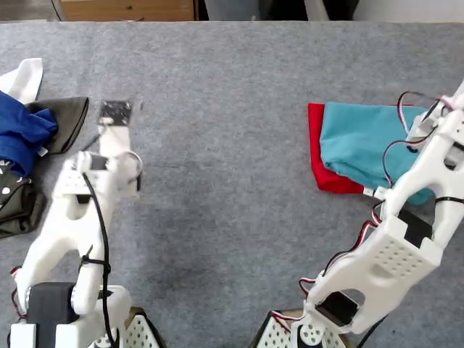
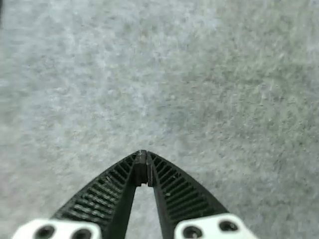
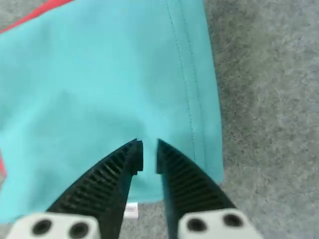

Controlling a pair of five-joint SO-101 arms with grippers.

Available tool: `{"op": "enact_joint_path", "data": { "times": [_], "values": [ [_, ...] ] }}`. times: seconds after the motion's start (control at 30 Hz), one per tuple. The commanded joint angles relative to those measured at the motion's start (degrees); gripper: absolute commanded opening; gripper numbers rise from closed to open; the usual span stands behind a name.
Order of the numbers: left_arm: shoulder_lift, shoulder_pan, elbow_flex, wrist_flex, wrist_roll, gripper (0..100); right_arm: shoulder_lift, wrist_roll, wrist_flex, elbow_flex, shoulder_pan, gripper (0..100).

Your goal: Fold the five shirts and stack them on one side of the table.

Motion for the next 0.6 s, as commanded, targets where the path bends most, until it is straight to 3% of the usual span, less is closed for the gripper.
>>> {"op": "enact_joint_path", "data": {
  "times": [0.0, 0.1, 0.27, 0.4, 0.57],
  "values": [
    [-1.8, -4.7, -12.5, 11.3, -2.3, 3, -0.7, -0.3, -13.6, 10.9, 1.8, 1.5],
    [-1.8, -8.9, -19.8, 17.8, -4.6, 3, -1.2, -0.2, -19.4, 16.7, 2.4, 1.5],
    [-6.0, -19.0, -25.5, 25.6, -6.2, 3, -5.7, 1.0, -13.3, 14.5, -0.7, 1.5],
    [-10.4, -31.9, -25.8, 26.9, -8.0, 5, -11.4, -0.3, -9.6, 11.6, -4.5, 1.5],
    [-11.3, -48.4, -25.3, 23.6, -14.1, 18, -18.3, 0.0, -7.4, 9.6, -10.3, 1.5]
  ]
}}
